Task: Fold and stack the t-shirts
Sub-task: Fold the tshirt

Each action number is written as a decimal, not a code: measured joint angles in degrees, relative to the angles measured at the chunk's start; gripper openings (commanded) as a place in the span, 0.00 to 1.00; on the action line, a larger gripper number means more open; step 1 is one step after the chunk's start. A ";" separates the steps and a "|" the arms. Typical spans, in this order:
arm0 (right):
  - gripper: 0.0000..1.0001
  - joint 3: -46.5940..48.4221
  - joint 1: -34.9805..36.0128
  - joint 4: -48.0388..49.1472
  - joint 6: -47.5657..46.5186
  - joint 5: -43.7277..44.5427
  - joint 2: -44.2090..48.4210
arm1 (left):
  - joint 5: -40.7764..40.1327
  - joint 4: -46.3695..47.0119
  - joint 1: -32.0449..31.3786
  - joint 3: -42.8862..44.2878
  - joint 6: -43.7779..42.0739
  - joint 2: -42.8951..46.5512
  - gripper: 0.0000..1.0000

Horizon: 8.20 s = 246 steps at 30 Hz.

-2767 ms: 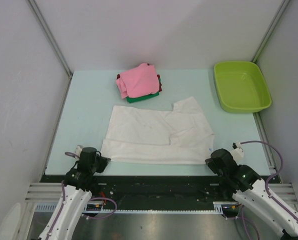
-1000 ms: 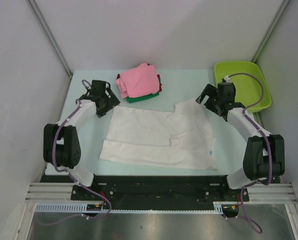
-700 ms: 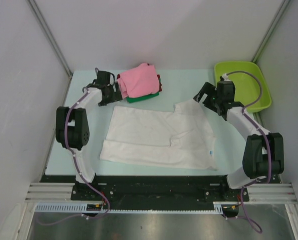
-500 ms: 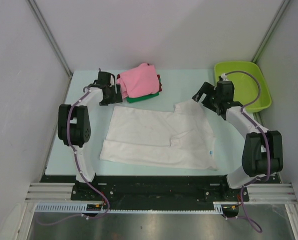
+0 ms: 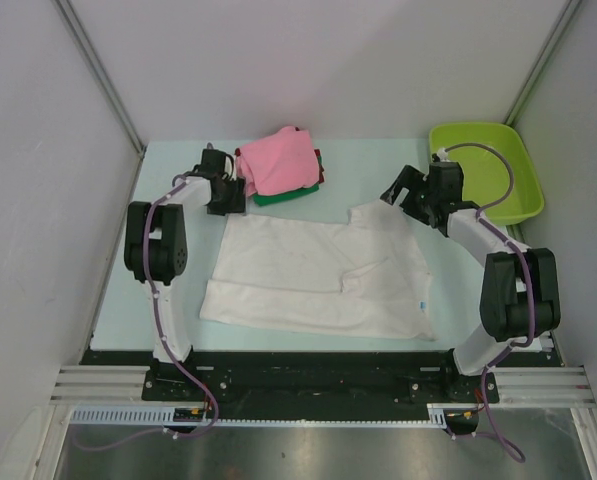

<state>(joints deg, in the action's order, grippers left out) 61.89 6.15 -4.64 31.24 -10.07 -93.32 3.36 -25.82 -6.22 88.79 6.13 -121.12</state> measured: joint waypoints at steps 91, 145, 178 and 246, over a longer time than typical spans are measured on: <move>0.71 30.23 -1.70 -12.28 -6.60 9.70 -29.88 | 7.41 4.22 1.92 -3.52 -3.06 0.66 0.00; 0.00 33.66 4.28 -20.96 -12.87 14.10 -31.23 | 7.41 5.90 2.95 -9.09 -0.35 5.92 0.00; 0.00 -10.47 19.78 -37.70 -1.57 26.86 42.29 | 5.77 5.18 0.70 -40.04 6.88 47.82 0.00; 0.98 -23.43 7.10 -20.39 10.49 16.20 28.61 | 9.29 0.39 0.63 -45.79 23.19 50.40 1.00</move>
<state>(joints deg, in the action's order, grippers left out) 38.46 13.26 -25.04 41.74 6.13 -64.71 12.64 -25.43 -5.58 43.00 29.32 -70.72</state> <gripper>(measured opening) 0.982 0.996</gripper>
